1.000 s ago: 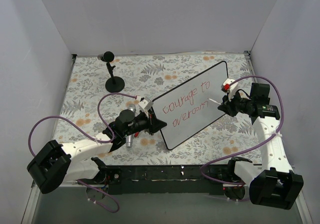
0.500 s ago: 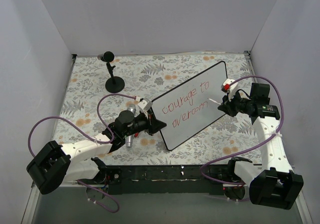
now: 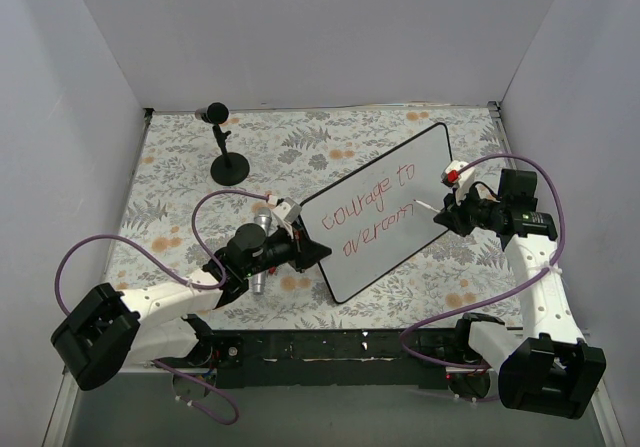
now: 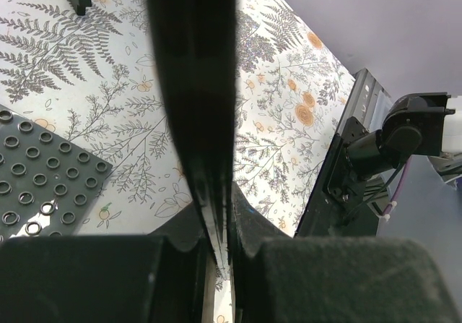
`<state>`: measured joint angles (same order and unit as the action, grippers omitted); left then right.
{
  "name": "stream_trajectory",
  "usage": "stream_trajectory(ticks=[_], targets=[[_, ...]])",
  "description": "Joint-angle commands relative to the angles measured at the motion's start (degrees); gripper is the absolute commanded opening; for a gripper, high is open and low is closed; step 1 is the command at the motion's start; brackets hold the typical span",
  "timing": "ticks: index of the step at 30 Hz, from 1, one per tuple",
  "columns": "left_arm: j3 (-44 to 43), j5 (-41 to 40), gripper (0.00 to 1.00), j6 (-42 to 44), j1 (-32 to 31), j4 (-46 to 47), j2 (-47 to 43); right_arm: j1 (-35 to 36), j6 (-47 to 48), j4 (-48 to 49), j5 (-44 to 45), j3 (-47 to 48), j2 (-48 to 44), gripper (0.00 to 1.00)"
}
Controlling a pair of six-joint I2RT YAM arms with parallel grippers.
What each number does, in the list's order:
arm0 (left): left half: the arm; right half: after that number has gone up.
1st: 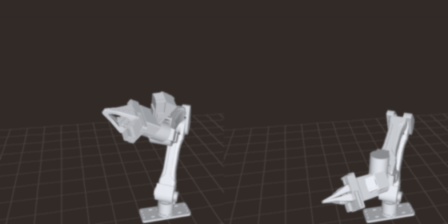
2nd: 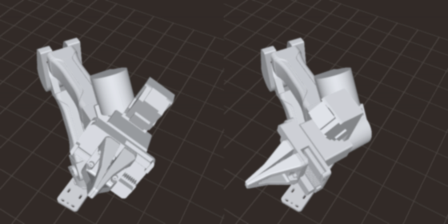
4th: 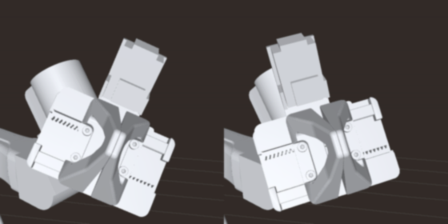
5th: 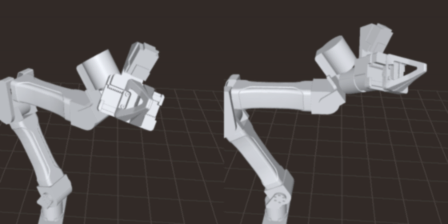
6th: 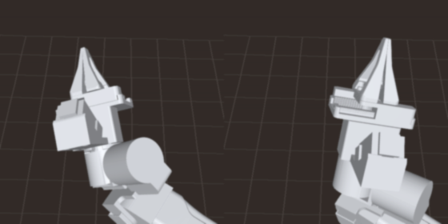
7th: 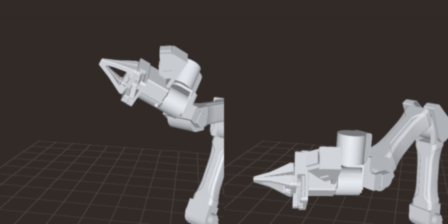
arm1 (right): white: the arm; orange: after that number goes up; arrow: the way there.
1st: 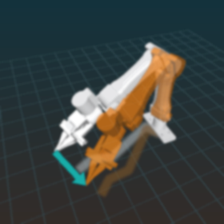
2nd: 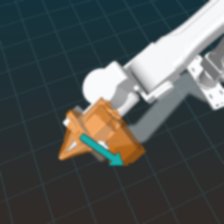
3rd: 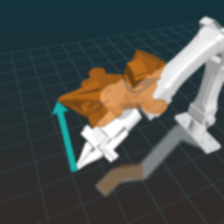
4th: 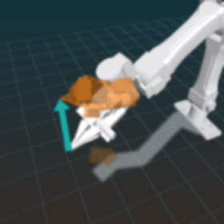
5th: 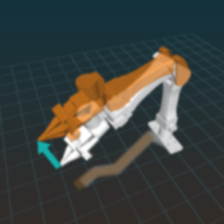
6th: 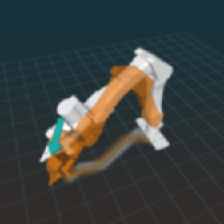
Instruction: Write a sentence on the whiteboard
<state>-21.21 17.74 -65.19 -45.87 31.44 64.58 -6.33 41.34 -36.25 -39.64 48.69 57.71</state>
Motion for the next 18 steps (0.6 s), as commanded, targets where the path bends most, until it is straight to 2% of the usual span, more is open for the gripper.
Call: stream_trajectory(ticks=[1, 18], targets=[[2.05, 0.72, 0.0, 3.58, -0.28, -2.09, -1.47, -0.18, -1.0, 1.36, -1.49, -0.61, -0.85, 0.01], [2.49, 0.81, 0.0, 3.31, -0.28, -1.38, -1.56, -0.18, -1.62, 1.62, -1.76, -1.31, -1.2, 0.01]])
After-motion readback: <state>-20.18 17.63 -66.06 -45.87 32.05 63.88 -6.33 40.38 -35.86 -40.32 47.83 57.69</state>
